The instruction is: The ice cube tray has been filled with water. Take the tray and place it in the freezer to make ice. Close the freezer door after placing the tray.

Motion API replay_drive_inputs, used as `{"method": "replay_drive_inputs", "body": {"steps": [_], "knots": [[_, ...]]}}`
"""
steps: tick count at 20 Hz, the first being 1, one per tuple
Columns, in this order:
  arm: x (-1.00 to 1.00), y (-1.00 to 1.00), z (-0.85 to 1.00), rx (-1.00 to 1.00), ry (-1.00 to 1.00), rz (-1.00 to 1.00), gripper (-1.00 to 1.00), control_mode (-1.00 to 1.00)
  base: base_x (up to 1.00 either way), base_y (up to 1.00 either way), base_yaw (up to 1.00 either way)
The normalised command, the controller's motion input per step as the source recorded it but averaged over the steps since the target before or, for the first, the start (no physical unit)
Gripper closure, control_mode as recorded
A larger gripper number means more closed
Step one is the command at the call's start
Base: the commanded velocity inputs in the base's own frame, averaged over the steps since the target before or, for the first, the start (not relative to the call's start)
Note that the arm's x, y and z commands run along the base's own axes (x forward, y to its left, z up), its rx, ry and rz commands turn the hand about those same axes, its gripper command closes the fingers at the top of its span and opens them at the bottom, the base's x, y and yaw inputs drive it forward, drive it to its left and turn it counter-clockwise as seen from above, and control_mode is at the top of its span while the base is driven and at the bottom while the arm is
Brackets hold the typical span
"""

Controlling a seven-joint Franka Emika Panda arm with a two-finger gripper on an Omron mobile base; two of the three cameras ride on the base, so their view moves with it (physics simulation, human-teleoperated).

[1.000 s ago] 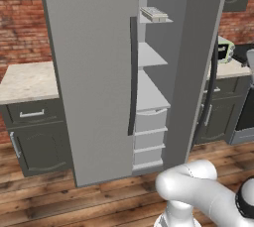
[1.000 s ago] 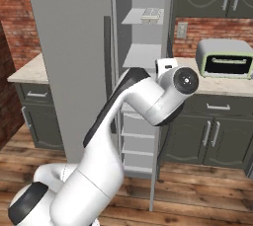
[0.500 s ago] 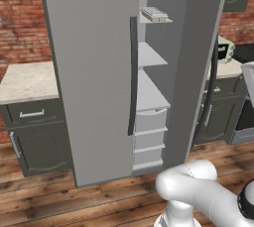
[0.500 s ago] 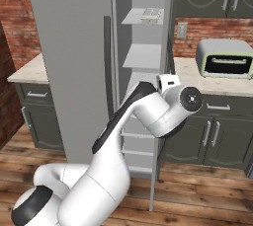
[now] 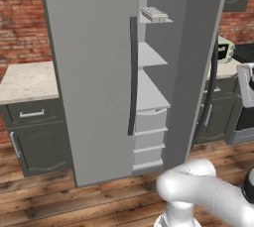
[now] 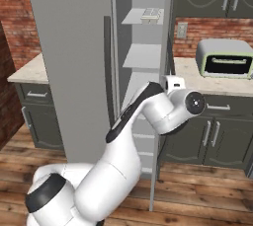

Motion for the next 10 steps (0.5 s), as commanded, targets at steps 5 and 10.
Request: {"method": "replay_drive_inputs", "body": {"steps": [5,10], "knots": [[0.45,-0.42,-0.05,0.13,0.06,0.02,-1.00,-1.00,0.00,0.00,0.00],[0.57,-0.31,-0.18,0.12,0.06,0.06,-1.00,-1.00,0.00,0.00,0.00]]}}
